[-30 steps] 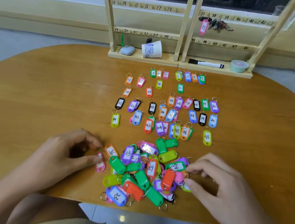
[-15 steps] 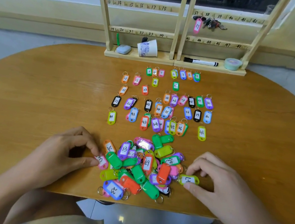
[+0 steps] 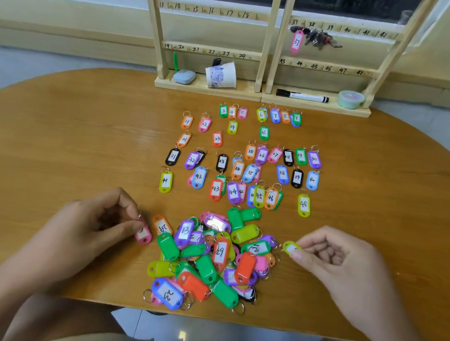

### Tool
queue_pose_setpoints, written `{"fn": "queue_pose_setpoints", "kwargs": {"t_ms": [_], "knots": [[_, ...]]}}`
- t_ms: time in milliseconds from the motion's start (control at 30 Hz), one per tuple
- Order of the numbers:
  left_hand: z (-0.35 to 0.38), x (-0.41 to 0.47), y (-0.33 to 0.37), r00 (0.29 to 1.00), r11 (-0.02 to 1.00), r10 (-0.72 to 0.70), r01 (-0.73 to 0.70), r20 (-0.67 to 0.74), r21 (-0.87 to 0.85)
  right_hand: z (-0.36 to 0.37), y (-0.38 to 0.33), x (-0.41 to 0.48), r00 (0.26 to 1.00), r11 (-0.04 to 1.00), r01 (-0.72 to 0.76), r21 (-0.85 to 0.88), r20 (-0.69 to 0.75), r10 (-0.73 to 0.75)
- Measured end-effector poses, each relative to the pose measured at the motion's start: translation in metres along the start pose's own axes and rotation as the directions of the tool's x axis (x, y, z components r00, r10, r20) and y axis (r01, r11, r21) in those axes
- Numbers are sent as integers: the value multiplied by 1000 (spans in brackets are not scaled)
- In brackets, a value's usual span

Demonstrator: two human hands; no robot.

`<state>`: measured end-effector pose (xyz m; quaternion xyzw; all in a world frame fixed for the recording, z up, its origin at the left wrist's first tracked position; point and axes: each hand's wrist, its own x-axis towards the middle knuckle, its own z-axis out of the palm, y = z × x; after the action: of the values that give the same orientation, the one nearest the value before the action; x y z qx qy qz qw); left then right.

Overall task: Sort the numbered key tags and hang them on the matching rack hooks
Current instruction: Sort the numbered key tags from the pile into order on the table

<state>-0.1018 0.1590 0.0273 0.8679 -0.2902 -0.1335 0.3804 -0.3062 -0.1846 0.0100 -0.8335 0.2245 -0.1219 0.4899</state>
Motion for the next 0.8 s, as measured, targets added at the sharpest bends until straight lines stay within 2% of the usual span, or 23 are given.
{"fn": "queue_pose_setpoints", "kwargs": {"t_ms": [133,300,467,633,800], "knots": [[1,3,1,1000,995,-19,18,-14,-97,3,-2,10,997,994,1,107,-80,8],[4,10,4,994,960,-105,90,-41,-264,6,-8,36,986,995,-23,96,-164,38],[7,14,12,988,941,-149,126,-48,-315,8,-4,63,972,998,-8,-62,-234,-7],[13,12,17,979,916,-192,152,-72,-372,15,-2,76,959,959,-5,-284,-274,-76],[14,12,14,977,918,-204,167,-68,-359,18,-3,78,946,948,30,-316,-297,-129]]}}
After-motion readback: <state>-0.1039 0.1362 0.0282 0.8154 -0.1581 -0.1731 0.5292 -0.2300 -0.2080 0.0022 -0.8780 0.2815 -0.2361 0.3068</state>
